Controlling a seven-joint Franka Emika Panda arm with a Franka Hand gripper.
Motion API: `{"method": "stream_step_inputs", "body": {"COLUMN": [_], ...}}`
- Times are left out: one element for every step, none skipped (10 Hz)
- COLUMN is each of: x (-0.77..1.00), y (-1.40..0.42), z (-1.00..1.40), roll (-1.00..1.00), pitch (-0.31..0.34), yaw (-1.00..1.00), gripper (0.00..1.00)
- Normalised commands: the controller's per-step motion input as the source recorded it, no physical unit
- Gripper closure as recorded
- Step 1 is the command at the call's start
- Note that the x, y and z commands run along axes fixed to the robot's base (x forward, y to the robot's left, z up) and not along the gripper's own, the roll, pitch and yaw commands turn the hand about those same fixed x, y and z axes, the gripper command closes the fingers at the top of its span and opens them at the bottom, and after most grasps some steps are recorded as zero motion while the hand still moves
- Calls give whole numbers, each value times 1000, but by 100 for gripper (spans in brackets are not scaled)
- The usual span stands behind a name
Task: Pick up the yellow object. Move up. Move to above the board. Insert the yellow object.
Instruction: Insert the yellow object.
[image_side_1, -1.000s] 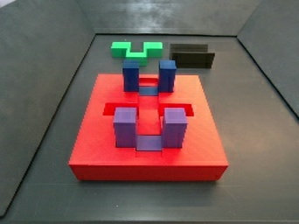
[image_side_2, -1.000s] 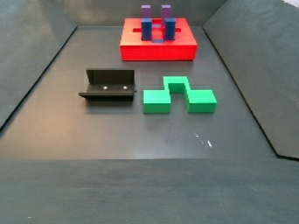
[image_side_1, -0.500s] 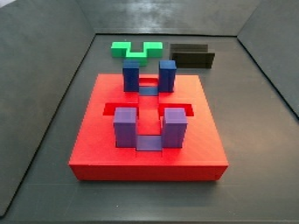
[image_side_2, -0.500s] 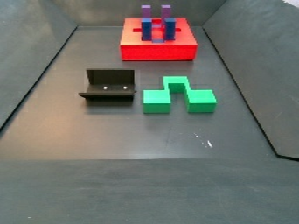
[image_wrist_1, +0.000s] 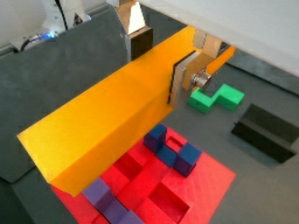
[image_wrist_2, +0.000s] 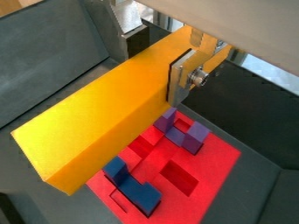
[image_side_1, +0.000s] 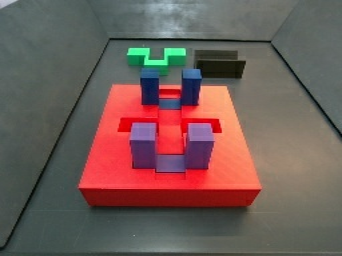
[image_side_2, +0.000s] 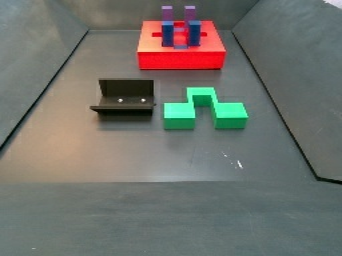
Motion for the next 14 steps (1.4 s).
{"method": "stream_step_inputs", "body": {"x": [229, -63, -157, -80, -63, -40, 0, 211, 257, 280, 314, 297, 314, 289], "y": [0, 0, 0, 0, 0, -31, -66, -134, -169, -189, -154, -111, -51, -63], "z": [-500, -671, -717, -657, -700, -671, -509, -303, -269, -297, -303, -251, -194, -183], "roll": [41, 43, 0, 0, -3, 0, 0, 14, 73, 81, 96, 216, 319, 327], "pitch": [0, -14, 0, 0, 0, 0, 9, 50, 60, 47, 54, 80, 101, 91], "yaw": [0, 0, 0, 0, 0, 0, 3, 0, 0, 14, 34, 17, 3, 23], "gripper": [100, 100, 100, 100, 100, 100, 100, 100, 100, 100, 100, 100, 100, 100]}}
